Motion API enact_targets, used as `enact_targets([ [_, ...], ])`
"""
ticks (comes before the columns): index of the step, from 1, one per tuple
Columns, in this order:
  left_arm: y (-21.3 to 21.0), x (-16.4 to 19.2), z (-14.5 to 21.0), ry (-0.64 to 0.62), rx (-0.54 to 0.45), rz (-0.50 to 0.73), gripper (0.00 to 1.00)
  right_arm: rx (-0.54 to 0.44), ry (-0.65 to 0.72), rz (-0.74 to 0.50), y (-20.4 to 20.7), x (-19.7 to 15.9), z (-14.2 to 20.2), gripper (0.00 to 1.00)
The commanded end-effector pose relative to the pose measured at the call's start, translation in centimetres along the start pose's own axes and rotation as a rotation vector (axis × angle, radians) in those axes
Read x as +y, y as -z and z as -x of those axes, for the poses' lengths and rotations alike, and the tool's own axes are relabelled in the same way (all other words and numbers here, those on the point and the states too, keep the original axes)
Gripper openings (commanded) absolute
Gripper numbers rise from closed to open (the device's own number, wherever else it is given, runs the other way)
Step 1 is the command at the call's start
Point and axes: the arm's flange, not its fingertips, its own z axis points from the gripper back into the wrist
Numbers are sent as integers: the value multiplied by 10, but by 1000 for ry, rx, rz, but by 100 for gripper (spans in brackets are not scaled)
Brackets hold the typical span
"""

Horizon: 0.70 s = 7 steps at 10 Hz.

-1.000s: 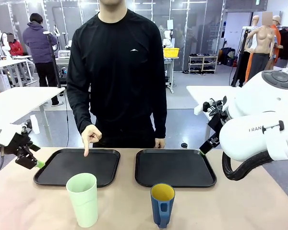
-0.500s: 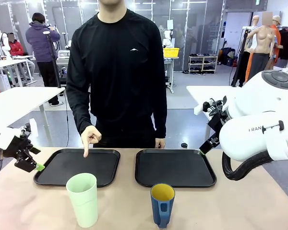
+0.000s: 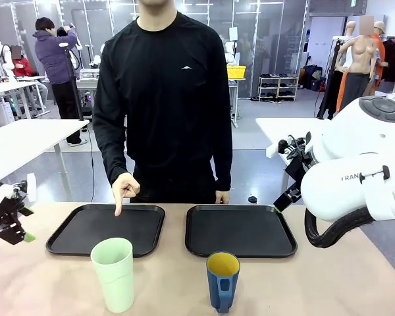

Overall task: Sort and store the cups by type.
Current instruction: Pick up the Reusable plastic cup.

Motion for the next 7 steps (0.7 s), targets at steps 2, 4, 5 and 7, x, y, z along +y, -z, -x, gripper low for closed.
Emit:
enact_targets([
  [2,-8,-24,21,94,6,92,100,0,1,0,0,-1,-1,100],
  [4,2,-41,37,239,72,161,100,0,1,0,0,-1,-1,100],
  [5,1,-44,42,230,103,152,100,0,1,0,0,-1,-1,100],
  [7,12,-16,32,185,56,151,100,0,1,0,0,-1,-1,100],
])
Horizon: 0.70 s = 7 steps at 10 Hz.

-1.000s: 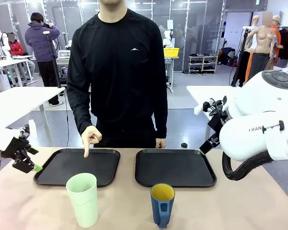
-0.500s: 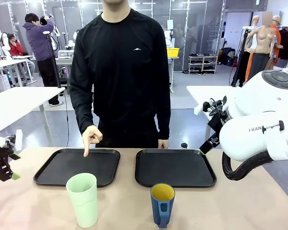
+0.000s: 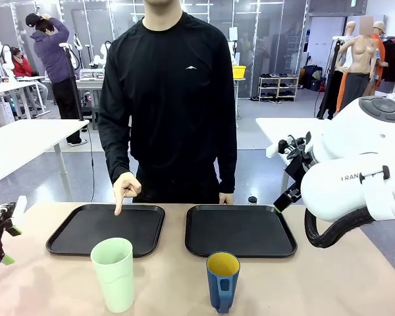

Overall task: Sort and store the cups by type.
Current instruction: Pick up the Reusable plastic cup.

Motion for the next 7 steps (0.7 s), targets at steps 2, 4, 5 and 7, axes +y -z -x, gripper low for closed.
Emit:
enact_targets([
  [2,0,0,0,0,0,0,100,0,1,-1,0,-1,-1,100],
  [4,24,-9,2,147,-161,93,100,0,1,-1,0,-1,-1,100],
  [5,27,-14,9,205,-238,106,100,0,1,-1,0,-1,-1,100],
  [7,43,-17,8,279,-282,89,100,0,1,-1,0,-1,-1,100],
])
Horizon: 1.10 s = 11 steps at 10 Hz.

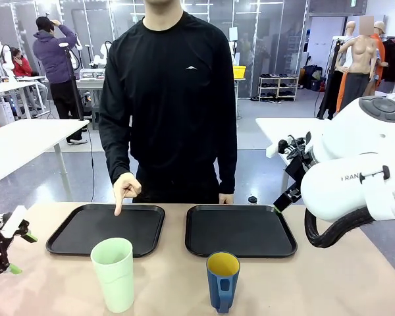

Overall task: Sort and store the cups by type.
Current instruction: Pick up the Reusable plastic cup.

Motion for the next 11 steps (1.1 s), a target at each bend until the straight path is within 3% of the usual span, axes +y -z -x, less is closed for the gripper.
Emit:
enact_targets([
  [1,32,1,12,26,-20,4,100,0,1,-1,0,-1,-1,100],
  [3,40,-4,8,104,38,37,100,0,1,-1,0,-1,-1,100],
  [4,38,-9,13,167,247,24,100,0,1,-1,0,-1,-1,100],
  [5,29,-16,16,189,372,21,100,0,1,-1,0,-1,-1,100],
  [7,3,-30,18,224,420,13,100,0,1,-1,0,-1,-1,100],
  [8,-5,-32,20,212,389,32,100,0,1,-1,0,-1,-1,100],
  [11,-16,-12,-8,55,-195,62,100,0,1,-1,0,-1,-1,100],
])
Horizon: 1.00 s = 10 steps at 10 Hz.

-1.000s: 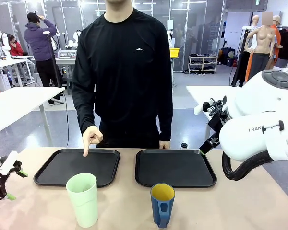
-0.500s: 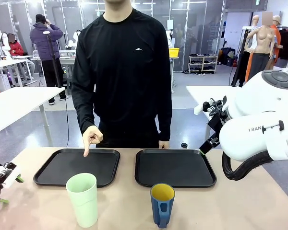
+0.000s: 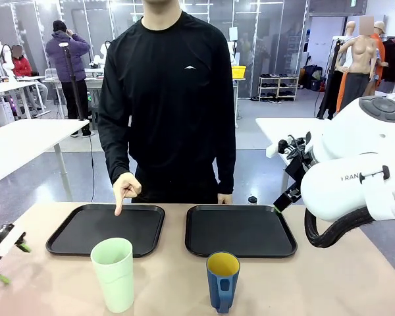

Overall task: Sort and store the cups by type.
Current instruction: Pick up the Reusable plastic cup.

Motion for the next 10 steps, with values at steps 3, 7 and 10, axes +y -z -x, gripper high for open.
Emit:
enact_targets([
  [3,-15,7,-46,-75,-512,-6,100,0,1,-1,0,-1,-1,100],
  [7,-4,18,-68,-17,-622,67,100,0,1,-1,0,-1,-1,100],
  [10,-6,5,-85,-56,-640,44,100,0,1,-1,0,-1,-1,100],
])
